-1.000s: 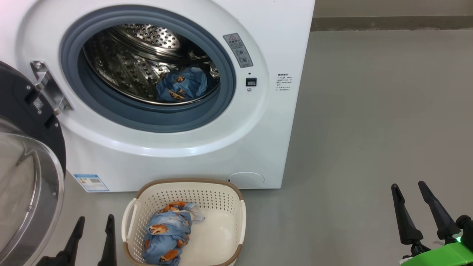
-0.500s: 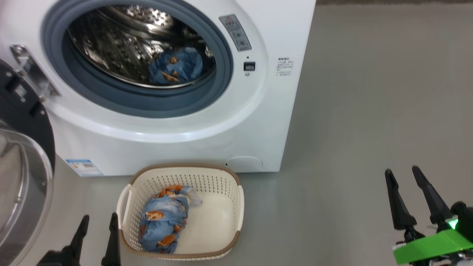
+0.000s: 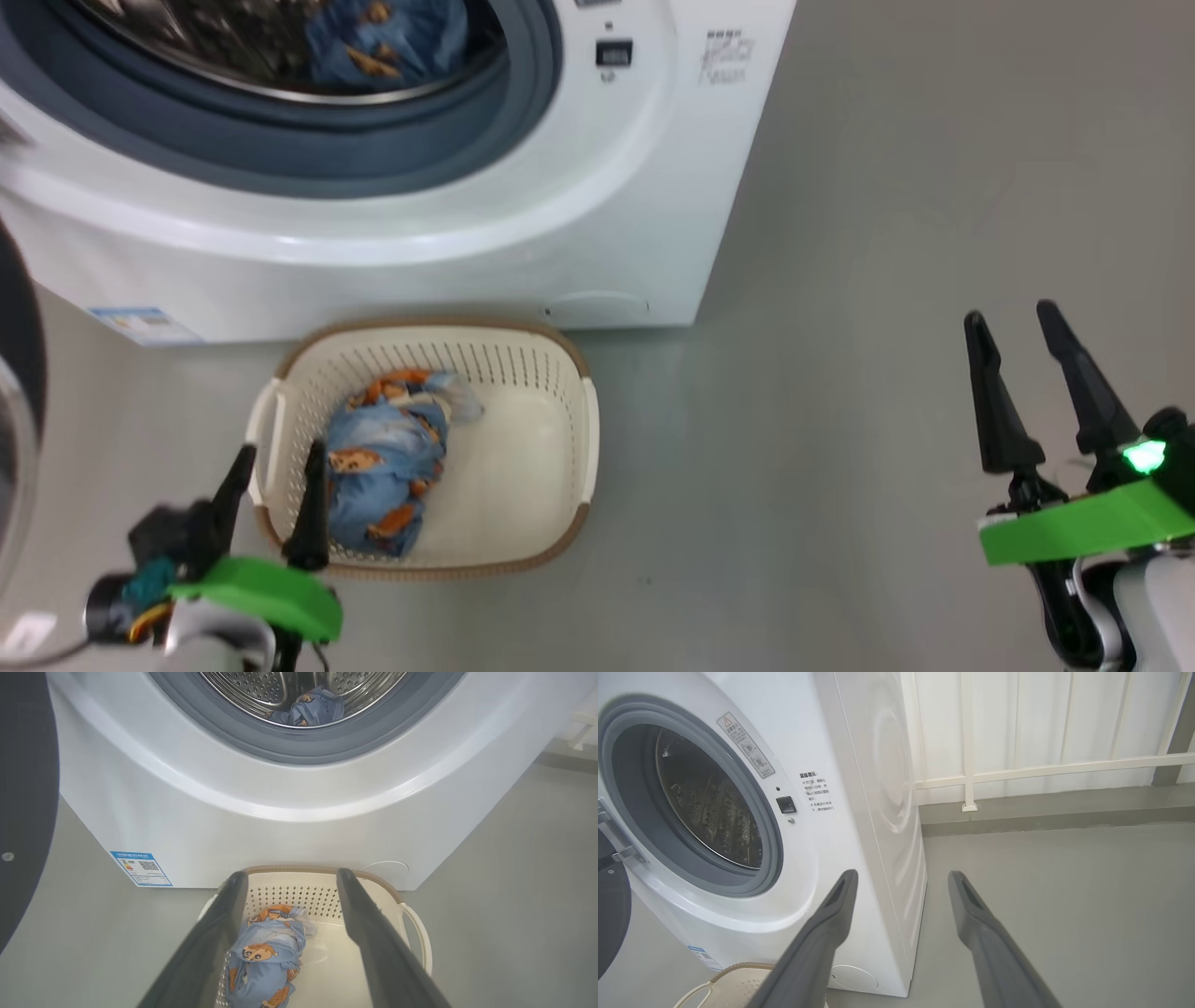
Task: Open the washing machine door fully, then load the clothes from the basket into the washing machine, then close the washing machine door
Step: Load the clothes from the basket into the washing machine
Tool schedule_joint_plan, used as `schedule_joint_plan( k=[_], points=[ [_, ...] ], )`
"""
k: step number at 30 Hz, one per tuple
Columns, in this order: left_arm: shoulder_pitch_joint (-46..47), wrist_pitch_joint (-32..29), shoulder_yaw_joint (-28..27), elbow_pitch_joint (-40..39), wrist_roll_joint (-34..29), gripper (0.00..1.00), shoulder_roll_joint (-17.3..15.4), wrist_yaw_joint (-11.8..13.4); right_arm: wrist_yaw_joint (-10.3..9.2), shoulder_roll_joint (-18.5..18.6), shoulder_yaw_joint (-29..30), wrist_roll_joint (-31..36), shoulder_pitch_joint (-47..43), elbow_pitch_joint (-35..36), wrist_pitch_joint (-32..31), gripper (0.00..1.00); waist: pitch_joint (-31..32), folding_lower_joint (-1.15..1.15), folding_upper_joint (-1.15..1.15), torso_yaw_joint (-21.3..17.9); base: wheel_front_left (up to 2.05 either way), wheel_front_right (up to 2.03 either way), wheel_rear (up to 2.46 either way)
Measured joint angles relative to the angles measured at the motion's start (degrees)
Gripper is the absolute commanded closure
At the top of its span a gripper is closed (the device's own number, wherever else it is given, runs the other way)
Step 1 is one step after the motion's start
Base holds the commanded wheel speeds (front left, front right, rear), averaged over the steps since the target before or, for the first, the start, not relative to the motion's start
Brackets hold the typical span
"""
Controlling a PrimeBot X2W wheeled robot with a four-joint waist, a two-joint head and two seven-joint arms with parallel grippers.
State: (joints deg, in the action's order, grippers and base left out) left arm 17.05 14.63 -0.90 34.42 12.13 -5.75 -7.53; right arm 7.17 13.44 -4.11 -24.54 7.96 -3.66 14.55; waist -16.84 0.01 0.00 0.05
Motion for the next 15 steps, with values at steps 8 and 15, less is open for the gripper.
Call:
schedule_joint_plan(
  k=[8,15],
  points=[
    [11.43,0.0,3.46,11.05,0.44,0.0,-1.49,0.0,0.0,0.14,-0.32,-0.02,4.82,0.67,0.0,0.0,-7.38,0.0,0.0,-0.97,0.0,0.0,0.0],
    [19.66,0.0,7.01,21.47,0.42,0.0,-3.7,0.0,0.0,-0.24,-1.14,-0.05,8.31,1.37,0.0,0.0,-13.38,0.0,0.0,-2.37,0.0,0.0,0.0]
  ],
)
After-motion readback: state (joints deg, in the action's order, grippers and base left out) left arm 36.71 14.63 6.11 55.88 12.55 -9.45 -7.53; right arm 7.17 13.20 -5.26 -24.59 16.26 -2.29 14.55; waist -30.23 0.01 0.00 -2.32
